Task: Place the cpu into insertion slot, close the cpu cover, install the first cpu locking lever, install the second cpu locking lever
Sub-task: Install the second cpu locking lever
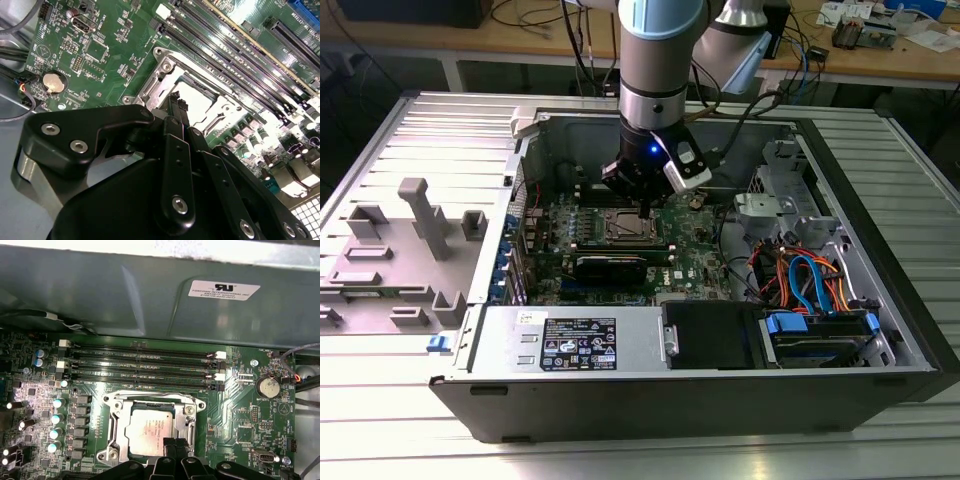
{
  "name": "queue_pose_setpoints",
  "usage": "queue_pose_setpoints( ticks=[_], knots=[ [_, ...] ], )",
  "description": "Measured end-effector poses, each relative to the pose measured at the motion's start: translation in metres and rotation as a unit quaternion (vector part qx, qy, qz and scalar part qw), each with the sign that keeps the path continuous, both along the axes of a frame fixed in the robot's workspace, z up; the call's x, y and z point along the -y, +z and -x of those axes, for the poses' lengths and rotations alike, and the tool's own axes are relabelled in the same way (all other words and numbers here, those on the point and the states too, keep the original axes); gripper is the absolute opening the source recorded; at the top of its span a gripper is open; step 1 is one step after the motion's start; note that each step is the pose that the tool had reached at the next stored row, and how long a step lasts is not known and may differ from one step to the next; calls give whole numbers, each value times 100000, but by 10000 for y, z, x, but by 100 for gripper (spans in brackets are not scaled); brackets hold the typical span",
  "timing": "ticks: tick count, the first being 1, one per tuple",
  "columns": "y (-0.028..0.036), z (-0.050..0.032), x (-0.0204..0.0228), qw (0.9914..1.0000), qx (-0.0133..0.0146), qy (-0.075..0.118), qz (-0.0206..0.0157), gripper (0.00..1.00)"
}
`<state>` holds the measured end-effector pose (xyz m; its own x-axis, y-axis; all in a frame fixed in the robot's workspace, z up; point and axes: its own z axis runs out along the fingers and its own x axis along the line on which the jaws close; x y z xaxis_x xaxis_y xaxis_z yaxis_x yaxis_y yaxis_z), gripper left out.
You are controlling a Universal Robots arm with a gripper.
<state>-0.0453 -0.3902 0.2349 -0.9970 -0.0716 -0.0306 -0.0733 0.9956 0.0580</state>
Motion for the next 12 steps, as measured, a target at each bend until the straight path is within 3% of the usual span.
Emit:
queue_pose_setpoints(
  ticks=[12],
  knots=[
    [-2,0,167,100000,13,-8,-21,11]
  ],
)
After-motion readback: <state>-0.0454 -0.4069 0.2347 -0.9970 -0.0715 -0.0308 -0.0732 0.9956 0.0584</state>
